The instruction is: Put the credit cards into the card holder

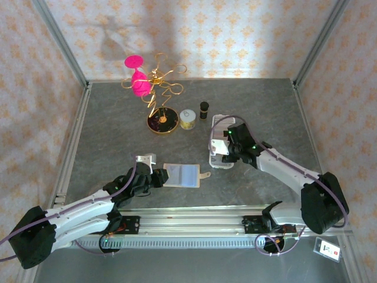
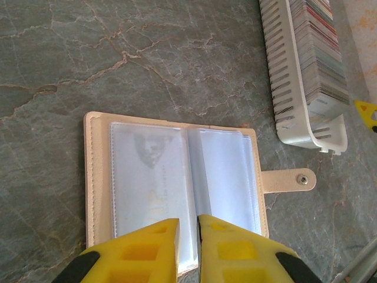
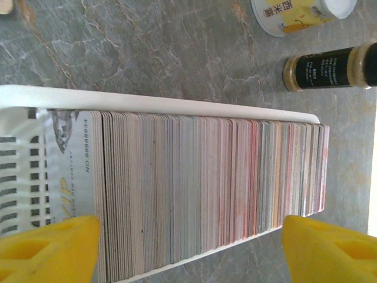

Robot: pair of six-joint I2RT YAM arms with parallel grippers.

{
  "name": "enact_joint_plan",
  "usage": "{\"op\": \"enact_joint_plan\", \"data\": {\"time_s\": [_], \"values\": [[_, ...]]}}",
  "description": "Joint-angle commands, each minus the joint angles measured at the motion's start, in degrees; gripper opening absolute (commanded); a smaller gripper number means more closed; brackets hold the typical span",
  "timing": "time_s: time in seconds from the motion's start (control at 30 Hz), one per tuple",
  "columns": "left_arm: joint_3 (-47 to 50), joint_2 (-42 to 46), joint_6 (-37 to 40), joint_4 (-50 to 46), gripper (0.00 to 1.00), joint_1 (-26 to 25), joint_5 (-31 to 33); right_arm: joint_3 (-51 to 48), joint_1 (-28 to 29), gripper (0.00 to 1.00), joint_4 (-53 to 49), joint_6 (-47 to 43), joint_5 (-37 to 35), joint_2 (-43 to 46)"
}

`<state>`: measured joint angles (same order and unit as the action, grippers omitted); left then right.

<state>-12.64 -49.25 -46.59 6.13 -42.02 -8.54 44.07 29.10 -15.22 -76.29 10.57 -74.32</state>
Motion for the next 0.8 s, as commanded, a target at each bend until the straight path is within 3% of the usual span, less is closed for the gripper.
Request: {"op": "enact_joint_plan", "data": {"time_s": [0.0,0.5,0.7,0.77], "values": [[-0.52,-0.08,-0.08,-0.85,0.16,-0.33,0.43,0.66,0.44,0.76,-1.62,1.67,1.28,-1.75],[0.13,-0.04,-0.61,-0.42,0.16,-0.29,-0.18,3.66,1.67,0.71,-1.37,0.62,0.99,-10.57],[-0.01,0.17,-0.61,-0.92,0.15,-0.34,-0.66,4.81,1.83,0.56,-2.68,0.71,1.76,-11.01],[-0.03,0.21,-0.53,-1.12,0.14,-0.34,-0.61,4.63,1.85,0.47,-2.65,0.29,1.26,-10.60]]}}
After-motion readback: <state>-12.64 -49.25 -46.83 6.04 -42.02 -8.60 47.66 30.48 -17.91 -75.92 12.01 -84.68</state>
